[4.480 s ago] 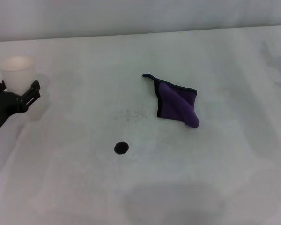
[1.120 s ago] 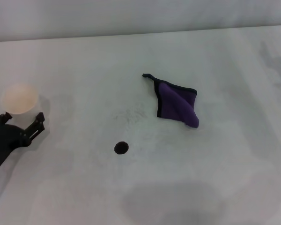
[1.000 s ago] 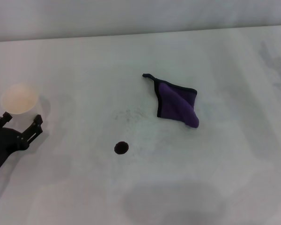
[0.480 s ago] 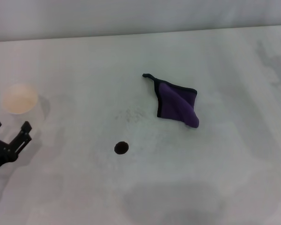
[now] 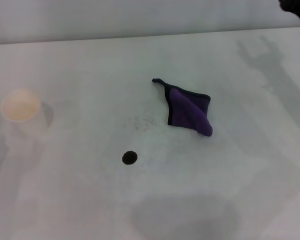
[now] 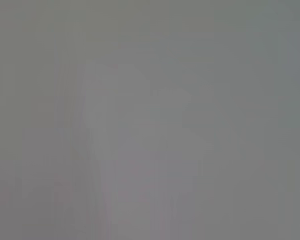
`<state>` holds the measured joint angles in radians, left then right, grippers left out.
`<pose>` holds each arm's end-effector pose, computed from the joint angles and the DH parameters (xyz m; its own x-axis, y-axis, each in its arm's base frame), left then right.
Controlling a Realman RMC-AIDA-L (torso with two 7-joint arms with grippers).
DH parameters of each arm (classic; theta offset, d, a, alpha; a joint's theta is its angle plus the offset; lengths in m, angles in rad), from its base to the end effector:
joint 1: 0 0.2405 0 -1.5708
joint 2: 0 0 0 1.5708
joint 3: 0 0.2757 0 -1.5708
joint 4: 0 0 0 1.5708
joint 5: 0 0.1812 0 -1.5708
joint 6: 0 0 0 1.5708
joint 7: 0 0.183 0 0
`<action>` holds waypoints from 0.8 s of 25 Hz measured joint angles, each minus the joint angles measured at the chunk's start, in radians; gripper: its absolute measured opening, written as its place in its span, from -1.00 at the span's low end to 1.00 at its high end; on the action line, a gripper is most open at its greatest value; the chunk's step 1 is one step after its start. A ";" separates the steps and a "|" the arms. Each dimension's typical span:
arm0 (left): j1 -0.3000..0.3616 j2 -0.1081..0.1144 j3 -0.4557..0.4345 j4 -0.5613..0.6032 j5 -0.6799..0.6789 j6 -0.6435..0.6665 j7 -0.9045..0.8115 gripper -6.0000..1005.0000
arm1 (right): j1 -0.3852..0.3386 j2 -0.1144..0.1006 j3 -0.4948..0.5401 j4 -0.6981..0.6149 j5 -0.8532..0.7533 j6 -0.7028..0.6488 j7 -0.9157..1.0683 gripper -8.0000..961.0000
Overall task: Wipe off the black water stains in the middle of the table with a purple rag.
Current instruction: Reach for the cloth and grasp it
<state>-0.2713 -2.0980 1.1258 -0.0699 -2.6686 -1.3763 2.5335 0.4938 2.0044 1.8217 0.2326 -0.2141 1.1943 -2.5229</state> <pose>-0.3687 0.2743 -0.0226 0.4194 0.1163 0.9003 0.9055 -0.1238 -0.4059 0.2852 0.4047 0.0568 0.5107 0.1636 -0.8441 -0.7933 -0.2888 -0.5359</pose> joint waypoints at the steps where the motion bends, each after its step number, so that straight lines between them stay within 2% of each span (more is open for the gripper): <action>1: 0.001 0.000 0.000 -0.001 -0.020 -0.006 -0.018 0.74 | 0.004 -0.002 -0.014 0.001 -0.008 -0.005 0.003 0.73; 5: 0.004 0.003 0.000 0.002 -0.096 -0.005 -0.113 0.74 | 0.033 -0.032 -0.091 0.038 -0.129 -0.063 0.106 0.73; 8: 0.007 0.005 0.000 0.009 -0.112 -0.009 -0.136 0.74 | 0.051 -0.042 -0.107 0.079 -0.236 -0.119 0.207 0.73; 15: 0.007 0.007 0.008 0.026 -0.105 -0.010 -0.123 0.72 | 0.091 -0.033 -0.110 0.105 -0.365 -0.185 0.305 0.73; 20: 0.013 0.007 0.008 0.024 -0.100 -0.016 -0.116 0.72 | 0.088 -0.017 -0.079 0.103 -0.371 -0.141 0.419 0.73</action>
<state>-0.2581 -2.0907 1.1337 -0.0458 -2.7691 -1.3924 2.4178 0.5814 1.9873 1.7426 0.3352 -0.5849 1.0538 -2.1037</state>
